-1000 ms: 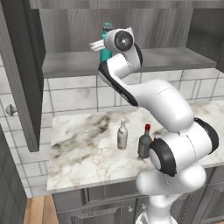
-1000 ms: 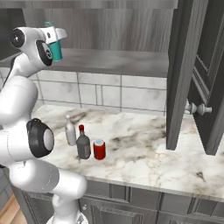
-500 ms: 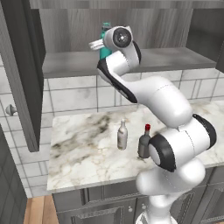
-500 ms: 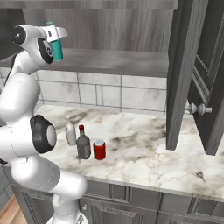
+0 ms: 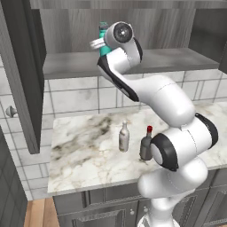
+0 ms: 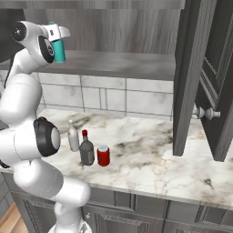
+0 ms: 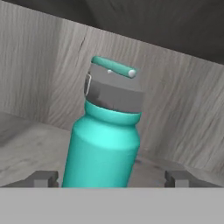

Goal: Sort all alcoholic drinks to one cabinet, and non-alcoholic drinks to the other.

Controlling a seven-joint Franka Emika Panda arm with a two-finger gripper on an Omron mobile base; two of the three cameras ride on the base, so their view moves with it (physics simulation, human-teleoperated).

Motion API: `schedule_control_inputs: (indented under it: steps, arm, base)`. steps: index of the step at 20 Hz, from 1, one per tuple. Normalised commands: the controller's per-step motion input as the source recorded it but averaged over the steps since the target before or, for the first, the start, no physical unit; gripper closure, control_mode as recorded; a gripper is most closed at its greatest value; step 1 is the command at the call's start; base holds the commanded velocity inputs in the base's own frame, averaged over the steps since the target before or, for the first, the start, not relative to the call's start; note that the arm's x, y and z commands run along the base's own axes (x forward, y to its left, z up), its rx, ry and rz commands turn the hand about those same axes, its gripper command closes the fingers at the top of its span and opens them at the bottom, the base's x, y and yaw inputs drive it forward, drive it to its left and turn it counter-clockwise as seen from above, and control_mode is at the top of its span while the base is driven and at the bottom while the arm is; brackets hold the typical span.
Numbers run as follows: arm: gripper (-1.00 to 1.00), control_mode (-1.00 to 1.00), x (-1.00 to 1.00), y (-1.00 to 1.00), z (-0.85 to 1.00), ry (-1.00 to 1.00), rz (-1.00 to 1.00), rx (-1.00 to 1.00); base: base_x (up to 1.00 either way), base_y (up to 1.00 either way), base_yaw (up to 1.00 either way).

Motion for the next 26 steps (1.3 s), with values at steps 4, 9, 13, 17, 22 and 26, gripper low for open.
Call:
schedule_control_inputs:
  steps: [4, 9, 13, 17, 22, 26]
  arm:
    - [-1.0, -1.0, 0.0, 0.0, 0.0, 0.0, 0.0, 0.0]
    - [-1.0, -1.0, -0.23, 0.0, 0.0, 0.0, 0.0, 0.0]
    - [-1.0, -1.0, -0.61, -0.01, 0.0, -0.03, 0.0, 0.0]
    - [-1.0, -1.0, -0.85, -0.04, 0.0, -0.07, 0.0, 0.0]
    - [-1.0, -1.0, -0.96, -0.11, 0.01, -0.08, 0.0, 0.0]
    - [-1.0, -1.0, -1.0, -0.16, 0.01, -0.04, 0.0, 0.0]
  base:
    - [0.0, 0.0, 0.0]
    - [0.0, 0.0, 0.0]
    - [0.0, 0.0, 0.0]
    - [0.0, 0.0, 0.0]
    - [0.0, 0.0, 0.0]
    - [0.0, 0.0, 0.0]
